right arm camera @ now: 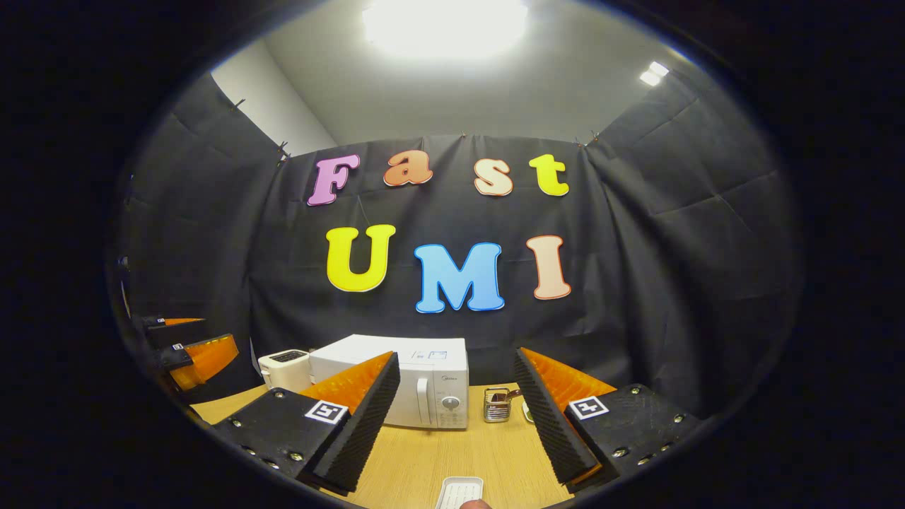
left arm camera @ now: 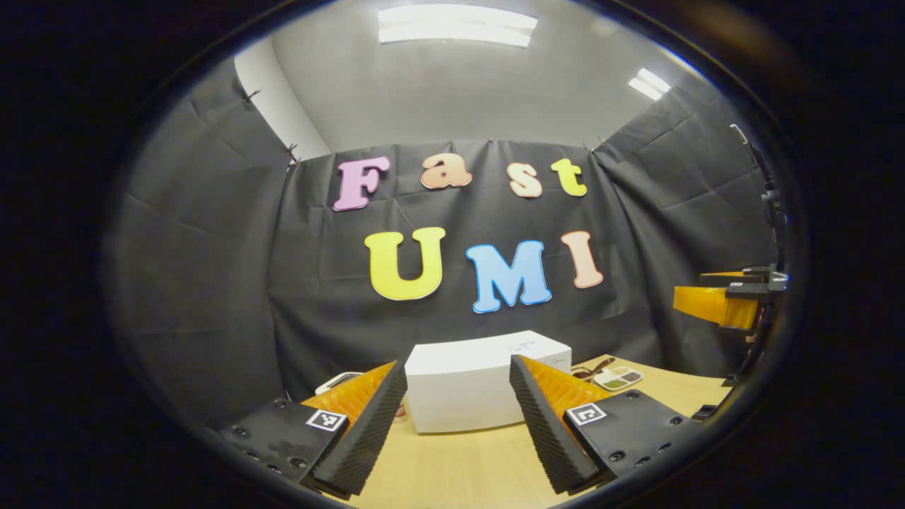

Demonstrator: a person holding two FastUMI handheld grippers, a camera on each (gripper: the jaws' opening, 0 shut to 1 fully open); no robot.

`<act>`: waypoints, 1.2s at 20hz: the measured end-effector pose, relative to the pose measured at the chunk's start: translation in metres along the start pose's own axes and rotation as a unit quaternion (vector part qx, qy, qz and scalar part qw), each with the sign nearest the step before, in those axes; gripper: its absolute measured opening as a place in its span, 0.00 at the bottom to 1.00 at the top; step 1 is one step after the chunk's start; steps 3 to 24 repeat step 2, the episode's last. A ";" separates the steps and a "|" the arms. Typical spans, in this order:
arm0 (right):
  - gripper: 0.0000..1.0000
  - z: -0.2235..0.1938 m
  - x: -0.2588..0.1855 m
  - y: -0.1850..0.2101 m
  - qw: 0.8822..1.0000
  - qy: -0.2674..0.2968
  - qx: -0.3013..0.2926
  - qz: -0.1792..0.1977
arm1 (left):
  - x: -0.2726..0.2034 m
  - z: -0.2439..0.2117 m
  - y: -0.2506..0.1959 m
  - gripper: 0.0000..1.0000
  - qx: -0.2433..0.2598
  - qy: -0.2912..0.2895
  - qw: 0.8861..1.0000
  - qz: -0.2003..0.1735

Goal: Open the microwave oven with the left hand, put the food in, and close the microwave oven.

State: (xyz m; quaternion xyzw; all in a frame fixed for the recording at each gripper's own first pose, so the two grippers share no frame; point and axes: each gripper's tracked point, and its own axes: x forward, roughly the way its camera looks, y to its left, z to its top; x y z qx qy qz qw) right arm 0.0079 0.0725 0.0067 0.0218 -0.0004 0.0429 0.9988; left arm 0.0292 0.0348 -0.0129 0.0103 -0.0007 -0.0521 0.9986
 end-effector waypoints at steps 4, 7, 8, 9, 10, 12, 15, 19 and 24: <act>0.98 -0.001 0.000 0.004 1.000 0.001 0.003 -0.001 | 0.000 -0.004 0.008 0.94 0.000 0.002 1.000 0.006; 0.98 -0.001 0.000 0.004 1.000 0.001 0.003 -0.001 | 0.000 -0.004 0.008 0.94 0.000 0.002 1.000 0.006; 0.98 -0.001 0.000 0.004 1.000 0.001 0.003 -0.001 | 0.000 -0.004 0.008 0.94 0.000 0.002 1.000 0.006; 0.98 -0.001 0.000 0.004 1.000 0.001 0.003 -0.001 | 0.000 -0.004 0.008 0.94 0.000 0.002 1.000 0.006; 0.98 -0.001 0.000 0.004 1.000 0.001 0.003 -0.001 | 0.000 -0.004 0.008 0.94 0.000 0.002 1.000 0.006; 0.98 -0.001 0.000 0.004 1.000 0.001 0.003 -0.001 | 0.000 -0.004 0.008 0.94 0.000 0.002 1.000 0.006; 0.98 -0.001 0.000 0.004 1.000 0.001 0.003 -0.001 | 0.000 -0.004 0.008 0.94 0.000 0.002 1.000 0.006; 0.98 -0.001 0.000 0.004 1.000 0.001 0.003 -0.001 | 0.000 -0.004 0.008 0.94 0.000 0.002 1.000 0.006; 0.98 -0.001 0.000 0.004 1.000 0.001 0.003 -0.001 | 0.000 -0.004 0.008 0.94 0.000 0.002 1.000 0.006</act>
